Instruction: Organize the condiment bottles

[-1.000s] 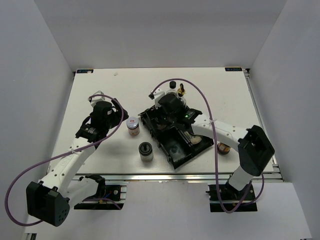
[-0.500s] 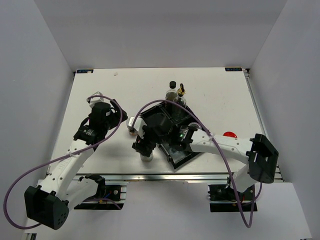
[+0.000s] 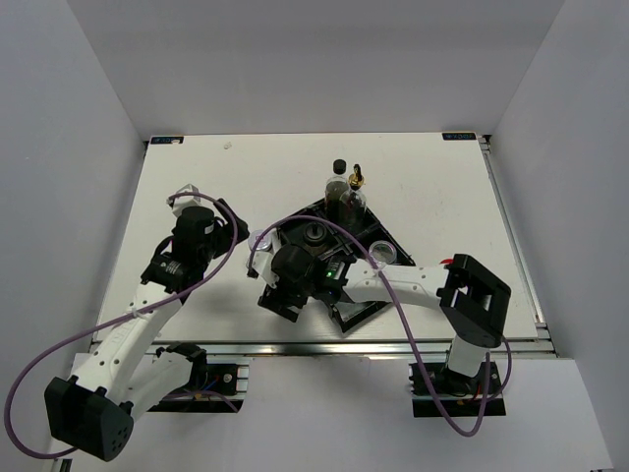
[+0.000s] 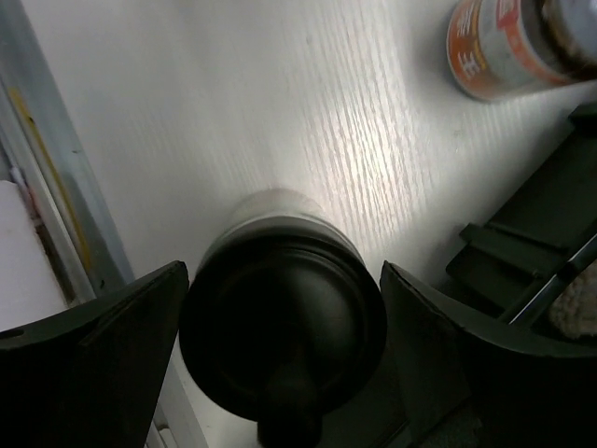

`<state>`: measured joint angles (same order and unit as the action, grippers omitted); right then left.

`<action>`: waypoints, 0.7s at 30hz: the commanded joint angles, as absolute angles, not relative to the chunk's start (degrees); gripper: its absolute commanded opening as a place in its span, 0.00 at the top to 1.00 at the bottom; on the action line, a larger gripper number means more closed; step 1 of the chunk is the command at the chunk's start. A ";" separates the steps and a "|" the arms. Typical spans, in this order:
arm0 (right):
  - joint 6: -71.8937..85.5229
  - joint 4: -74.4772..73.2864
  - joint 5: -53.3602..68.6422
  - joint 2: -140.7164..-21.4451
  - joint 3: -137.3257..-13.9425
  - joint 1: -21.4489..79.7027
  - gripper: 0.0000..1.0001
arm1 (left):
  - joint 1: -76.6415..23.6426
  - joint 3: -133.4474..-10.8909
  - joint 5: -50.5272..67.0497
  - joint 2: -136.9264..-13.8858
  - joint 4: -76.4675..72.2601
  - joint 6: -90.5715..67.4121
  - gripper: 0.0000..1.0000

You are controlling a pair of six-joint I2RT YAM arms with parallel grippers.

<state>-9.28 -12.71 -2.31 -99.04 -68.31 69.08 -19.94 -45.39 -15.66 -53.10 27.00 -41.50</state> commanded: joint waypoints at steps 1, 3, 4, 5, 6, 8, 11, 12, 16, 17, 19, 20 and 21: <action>-6.69 -15.64 -4.92 -99.49 -71.02 69.35 0.12 | -19.69 -44.82 -15.03 -51.94 27.07 -41.92 0.02; -6.24 -16.08 -5.19 -99.14 -71.02 69.43 0.19 | -19.60 -44.74 -15.03 -52.12 26.90 -42.01 0.02; -5.89 -16.26 -5.19 -98.88 -71.19 69.43 0.22 | -19.60 -44.74 -15.03 -52.12 26.72 -42.01 0.02; -5.63 -16.26 -5.10 -98.27 -71.19 69.43 0.31 | -19.60 -44.65 -15.03 -52.21 26.72 -42.01 0.02; -5.45 -16.26 -4.84 -97.91 -71.37 69.52 0.36 | -19.69 -44.56 -15.03 -52.29 26.46 -42.01 0.02; -5.01 -15.56 -4.22 -96.69 -71.54 69.52 0.56 | -19.60 -44.39 -15.03 -52.47 26.28 -42.10 0.02; -4.92 -15.21 -3.69 -95.28 -71.89 69.52 0.67 | -19.60 -44.38 -15.29 -52.73 26.02 -42.10 0.02; -4.92 -14.86 -3.69 -94.93 -72.33 69.52 0.69 | -19.60 -44.38 -15.38 -53.00 25.93 -42.10 0.02; -4.13 -13.71 -7.80 -92.82 -74.26 69.43 0.75 | -19.60 -44.56 -16.35 -52.82 25.93 -42.36 0.02; -3.70 -13.28 -9.21 -91.86 -74.70 68.91 0.76 | -19.60 -44.56 -16.52 -52.56 25.84 -42.36 0.02; -2.73 -13.44 -12.73 -91.06 -77.06 68.03 0.76 | -19.60 -44.47 -16.79 -51.69 25.23 -42.54 0.02; -2.72 -13.80 -13.53 -90.71 -78.04 66.98 0.77 | -19.69 -44.47 -16.96 -51.42 25.05 -42.54 0.02; -2.72 -14.32 -14.93 -90.62 -79.09 66.45 0.77 | -19.60 -44.47 -17.48 -51.16 24.96 -42.54 0.02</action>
